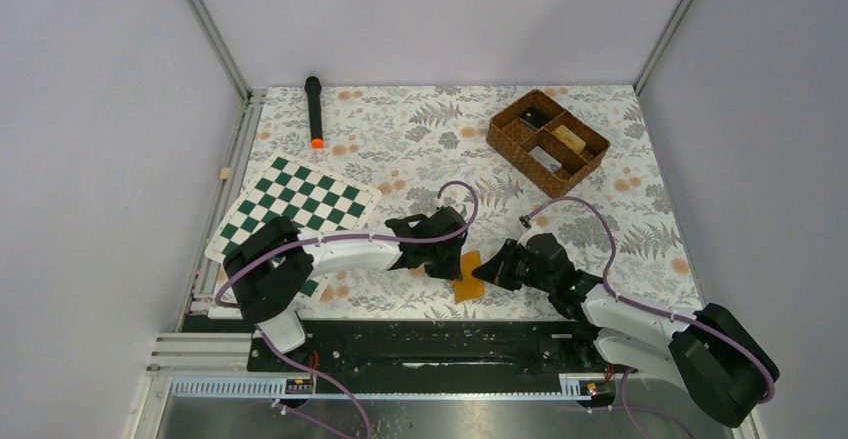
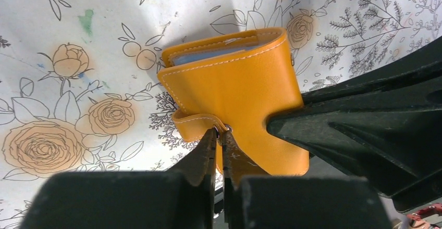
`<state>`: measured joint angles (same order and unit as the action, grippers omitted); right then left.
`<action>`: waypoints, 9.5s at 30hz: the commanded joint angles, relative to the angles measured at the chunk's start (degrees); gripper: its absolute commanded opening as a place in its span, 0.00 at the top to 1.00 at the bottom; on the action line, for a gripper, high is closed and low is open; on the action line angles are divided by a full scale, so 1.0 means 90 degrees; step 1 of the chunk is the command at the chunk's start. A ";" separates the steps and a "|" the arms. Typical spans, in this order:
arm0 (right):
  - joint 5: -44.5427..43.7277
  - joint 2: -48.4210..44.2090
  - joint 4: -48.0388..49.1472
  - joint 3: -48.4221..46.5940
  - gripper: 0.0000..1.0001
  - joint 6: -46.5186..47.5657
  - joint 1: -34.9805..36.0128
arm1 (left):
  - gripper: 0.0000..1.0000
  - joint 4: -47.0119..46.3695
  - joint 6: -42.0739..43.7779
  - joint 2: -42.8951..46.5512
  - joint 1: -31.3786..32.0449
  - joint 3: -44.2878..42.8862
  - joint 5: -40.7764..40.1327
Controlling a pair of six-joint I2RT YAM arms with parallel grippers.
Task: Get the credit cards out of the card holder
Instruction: Open the card holder at the center of the board.
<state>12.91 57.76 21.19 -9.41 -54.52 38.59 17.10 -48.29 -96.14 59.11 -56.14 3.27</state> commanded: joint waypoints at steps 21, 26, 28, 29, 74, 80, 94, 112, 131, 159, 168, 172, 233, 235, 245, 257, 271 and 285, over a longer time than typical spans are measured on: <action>-0.0915 -0.0820 -0.1871 -0.0447 0.51 0.0801 0.0058 | 1.00 0.0189 0.0134 0.0921 -0.0367 0.0523 -0.0521; -0.1389 -0.1490 -0.3570 -0.1218 0.35 0.1184 0.0070 | 1.00 -0.0318 -0.0061 0.1024 -0.0532 0.0928 0.0014; -0.1403 -0.1548 -0.3827 -0.1354 0.33 0.1192 0.0101 | 1.00 -0.0459 -0.0139 0.1105 -0.0590 0.1068 0.0146; -0.1405 -0.1519 -0.3869 -0.1380 0.32 0.1159 0.0148 | 1.00 -0.0558 -0.0171 0.1156 -0.0625 0.1147 0.0248; -0.5914 0.3913 -0.5910 -0.4780 0.01 0.0599 0.3808 | 1.00 -0.1558 -0.0619 0.1796 -0.1002 0.2548 0.0840; -0.6160 0.3699 -0.6141 -0.4659 0.07 0.0495 0.3808 | 1.00 -0.1467 -0.0577 0.1798 -0.0996 0.2551 0.0778; -0.6359 0.2026 -0.6092 -0.3806 0.18 0.0603 0.3625 | 1.00 -0.1056 -0.0375 0.1769 -0.1042 0.2414 0.0390; -0.5545 0.0745 -0.5057 -0.3072 0.12 0.0738 0.3447 | 0.30 -0.1819 -0.0098 0.1855 -0.1024 0.1965 0.1130; -0.5108 0.0867 -0.4072 -0.2723 0.09 0.1049 0.3449 | 0.98 -0.2576 -0.0241 0.0956 -0.1030 0.1975 0.1880; -0.6237 0.3028 -0.4816 -0.3585 0.06 0.0882 0.3927 | 1.00 -0.2714 -0.0435 0.1197 -0.1035 0.2300 0.1922; -0.6450 0.2145 -0.5118 -0.3346 0.14 0.0787 0.3930 | 1.00 -0.2101 -0.0176 0.1253 -0.1039 0.2215 0.1608; -0.6541 0.1828 -0.5130 -0.3166 0.18 0.0749 0.3925 | 1.00 -0.2021 -0.0124 0.1263 -0.1032 0.2209 0.1587; -0.3236 0.1296 -0.2226 -0.3134 0.66 0.0625 0.3592 | 1.00 -0.1444 0.0250 0.1461 -0.1295 0.2227 0.1543; -0.3487 0.1596 -0.2298 -0.3240 0.68 0.0506 0.3632 | 1.00 -0.1443 0.0249 0.1488 -0.1297 0.2240 0.1550; -0.5466 0.1537 -0.3807 -0.3021 0.70 0.0564 0.3539 | 1.00 -0.1290 0.0342 0.1551 -0.1328 0.2203 0.1497; -0.4738 0.1456 -0.3032 -0.1846 0.70 0.0242 0.2791 | 1.00 -0.0779 0.0656 0.1557 -0.1561 0.2021 0.1181; -0.4306 0.1428 -0.2100 -0.1260 0.72 -0.0247 0.2773 | 0.64 0.0547 0.0990 0.2019 -0.1703 0.0972 0.0427; -0.4266 0.1475 -0.2042 -0.1255 0.72 -0.0263 0.2773 | 0.73 -0.1081 0.0252 0.2147 -0.1703 0.1437 0.1985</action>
<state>-27.51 70.22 3.79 -21.89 -55.37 63.68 14.22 -44.25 -74.13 44.07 -45.60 16.60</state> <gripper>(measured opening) 0.280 0.324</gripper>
